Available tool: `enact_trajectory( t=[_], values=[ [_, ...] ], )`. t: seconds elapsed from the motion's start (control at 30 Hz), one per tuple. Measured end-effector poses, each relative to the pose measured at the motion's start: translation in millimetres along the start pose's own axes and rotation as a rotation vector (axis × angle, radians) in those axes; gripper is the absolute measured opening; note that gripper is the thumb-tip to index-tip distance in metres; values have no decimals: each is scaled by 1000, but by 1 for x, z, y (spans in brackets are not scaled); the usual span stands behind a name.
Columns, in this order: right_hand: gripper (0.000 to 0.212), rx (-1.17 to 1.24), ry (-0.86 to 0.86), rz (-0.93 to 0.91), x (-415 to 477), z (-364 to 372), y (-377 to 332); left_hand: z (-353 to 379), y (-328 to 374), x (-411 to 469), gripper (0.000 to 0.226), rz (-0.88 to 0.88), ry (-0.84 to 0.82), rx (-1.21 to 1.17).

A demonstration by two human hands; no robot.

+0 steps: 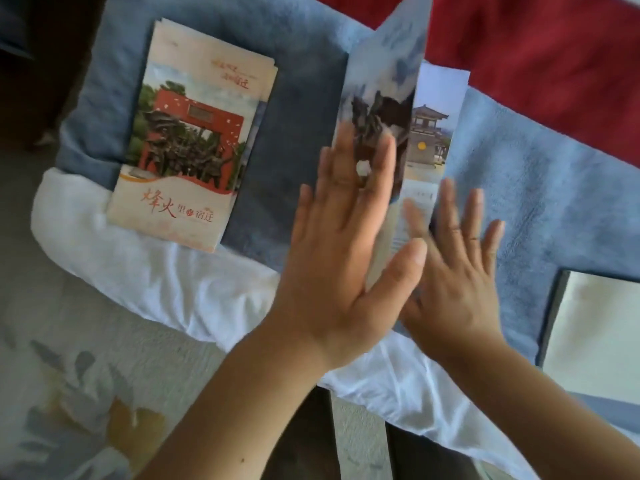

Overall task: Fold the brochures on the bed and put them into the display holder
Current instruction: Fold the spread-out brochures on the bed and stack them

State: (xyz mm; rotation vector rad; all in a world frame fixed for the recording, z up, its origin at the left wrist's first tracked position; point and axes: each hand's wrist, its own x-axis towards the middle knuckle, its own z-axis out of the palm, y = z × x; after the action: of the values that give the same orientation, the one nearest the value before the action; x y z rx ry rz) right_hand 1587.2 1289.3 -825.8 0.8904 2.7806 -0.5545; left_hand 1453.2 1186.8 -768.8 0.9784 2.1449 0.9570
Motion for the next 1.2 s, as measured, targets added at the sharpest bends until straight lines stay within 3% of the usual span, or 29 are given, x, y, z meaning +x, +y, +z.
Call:
enact_trajectory(
  t=[0.17,0.3,0.4,0.57,0.7,0.8,0.9,1.0,1.07,1.2],
  values=[
    [66,81,49,193,-18,-13,55,59,-15,14,64,-81,-35,451],
    [65,70,22,168,-20,-9,66,87,-44,20,58,-29,59,687],
    [63,81,33,144,-11,-6,61,95,-53,22,59,26,137,696],
    [57,122,41,17,25,-5,32,90,-48,22,59,-13,97,764],
    [55,113,64,18,58,-5,17,71,-40,25,56,-13,96,721],
    [60,98,85,16,68,-4,17,47,-38,22,63,-143,108,718],
    [62,67,88,-10,68,-4,13,28,-30,20,72,-257,189,577],
    [61,6,91,-52,67,-2,-1,9,-24,23,70,-221,307,414],
    [60,11,77,-67,68,0,-18,-10,-29,23,61,-191,387,410],
    [58,3,66,-175,73,9,-62,-57,-52,19,67,-191,486,461]
  ],
)
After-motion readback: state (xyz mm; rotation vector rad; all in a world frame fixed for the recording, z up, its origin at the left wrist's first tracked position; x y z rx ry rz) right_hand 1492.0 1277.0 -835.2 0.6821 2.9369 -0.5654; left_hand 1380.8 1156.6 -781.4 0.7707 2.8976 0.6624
